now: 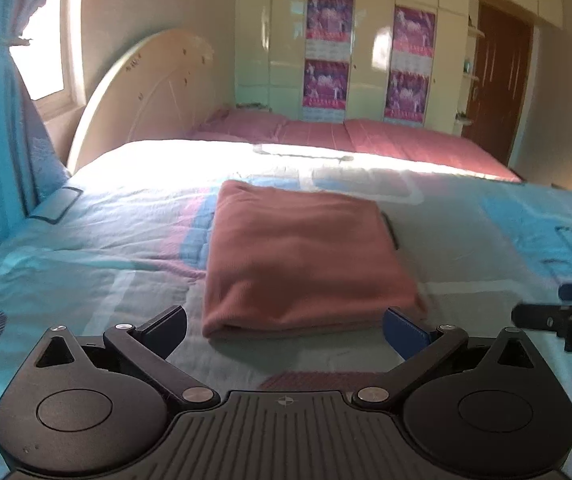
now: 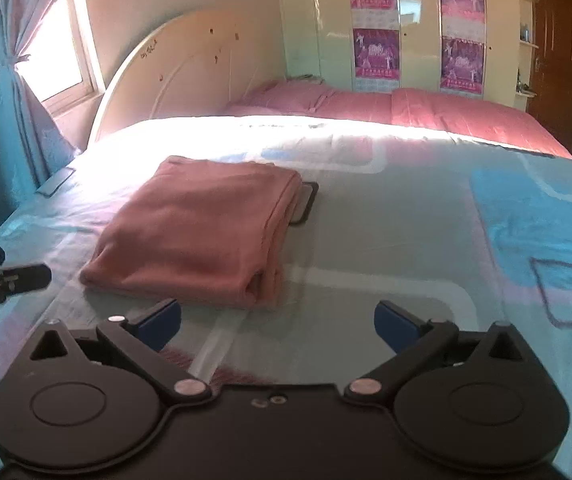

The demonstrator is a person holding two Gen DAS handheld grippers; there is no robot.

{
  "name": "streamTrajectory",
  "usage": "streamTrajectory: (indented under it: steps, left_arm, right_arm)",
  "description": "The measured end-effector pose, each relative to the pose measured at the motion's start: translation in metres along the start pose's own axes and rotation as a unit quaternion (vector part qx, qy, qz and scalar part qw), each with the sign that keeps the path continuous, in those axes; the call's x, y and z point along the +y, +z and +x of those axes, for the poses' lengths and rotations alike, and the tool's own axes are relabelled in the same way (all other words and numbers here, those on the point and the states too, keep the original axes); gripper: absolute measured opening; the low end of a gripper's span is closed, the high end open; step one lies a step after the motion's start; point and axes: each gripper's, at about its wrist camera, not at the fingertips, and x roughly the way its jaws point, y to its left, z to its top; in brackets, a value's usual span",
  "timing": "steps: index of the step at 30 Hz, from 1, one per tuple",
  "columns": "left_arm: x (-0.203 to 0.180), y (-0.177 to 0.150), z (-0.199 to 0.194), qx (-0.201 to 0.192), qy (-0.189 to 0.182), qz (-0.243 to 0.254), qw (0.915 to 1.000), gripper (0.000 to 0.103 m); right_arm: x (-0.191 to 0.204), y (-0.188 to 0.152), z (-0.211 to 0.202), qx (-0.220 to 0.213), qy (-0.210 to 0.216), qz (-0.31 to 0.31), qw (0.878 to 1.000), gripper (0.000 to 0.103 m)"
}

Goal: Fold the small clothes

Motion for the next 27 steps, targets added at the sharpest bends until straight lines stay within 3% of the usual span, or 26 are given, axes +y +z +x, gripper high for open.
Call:
streamTrajectory:
  steps: [12,27]
  left_arm:
    - [-0.015,-0.023,-0.105,-0.044,-0.013,-0.002,0.9990,0.103]
    - [-0.013,-0.032,-0.159,-0.074,-0.011,0.003,0.9972,0.103]
  right_arm:
    - [0.030,-0.028,-0.106,-0.043,-0.023,-0.029,0.998,0.102]
    - [0.042,-0.038,-0.146,-0.070,-0.028,-0.036,0.996,0.102]
